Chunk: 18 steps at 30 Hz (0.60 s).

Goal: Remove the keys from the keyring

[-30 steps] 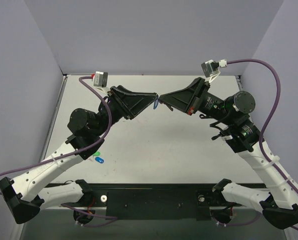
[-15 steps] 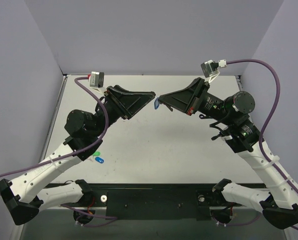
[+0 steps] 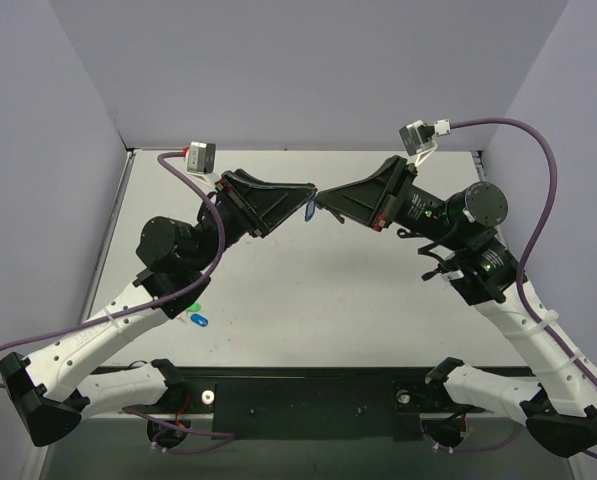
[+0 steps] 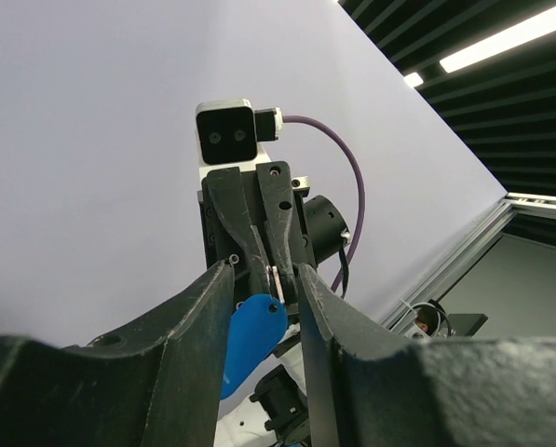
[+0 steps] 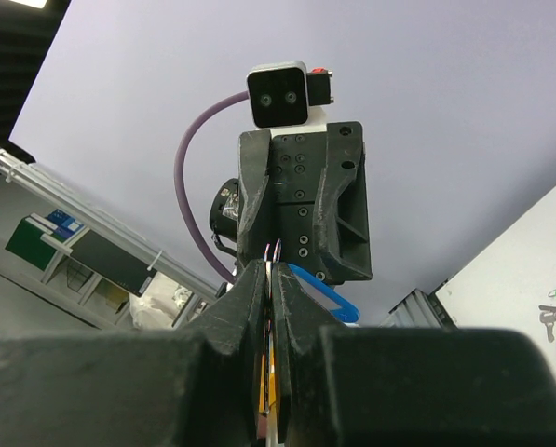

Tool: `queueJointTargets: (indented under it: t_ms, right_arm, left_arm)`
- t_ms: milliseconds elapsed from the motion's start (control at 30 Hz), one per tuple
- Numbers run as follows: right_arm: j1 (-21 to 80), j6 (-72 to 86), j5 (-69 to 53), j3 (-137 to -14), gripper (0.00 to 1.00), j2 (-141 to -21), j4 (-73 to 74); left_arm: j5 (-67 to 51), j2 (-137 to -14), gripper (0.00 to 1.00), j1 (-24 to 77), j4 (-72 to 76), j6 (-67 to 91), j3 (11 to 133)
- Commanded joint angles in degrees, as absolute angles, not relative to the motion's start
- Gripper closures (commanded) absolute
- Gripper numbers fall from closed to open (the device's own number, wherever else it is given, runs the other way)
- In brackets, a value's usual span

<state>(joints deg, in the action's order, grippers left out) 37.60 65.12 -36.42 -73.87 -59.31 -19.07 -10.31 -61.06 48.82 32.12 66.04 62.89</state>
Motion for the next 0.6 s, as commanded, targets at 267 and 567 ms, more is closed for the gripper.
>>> queueJointTargets:
  t_ms: [267, 567]
  right_arm:
    - [38.3, 64.7, -36.7, -73.1, 1.00, -59.4, -23.8]
    - [38.5, 64.2, -36.6, -74.0, 1.00, -59.9, -23.5]
  left_arm:
    - [-10.9, -60.2, 0.64, 49.1, 35.3, 66.1, 65.5]
    - [-11.5, -59.9, 1.00, 49.6, 37.4, 68.5, 63.8]
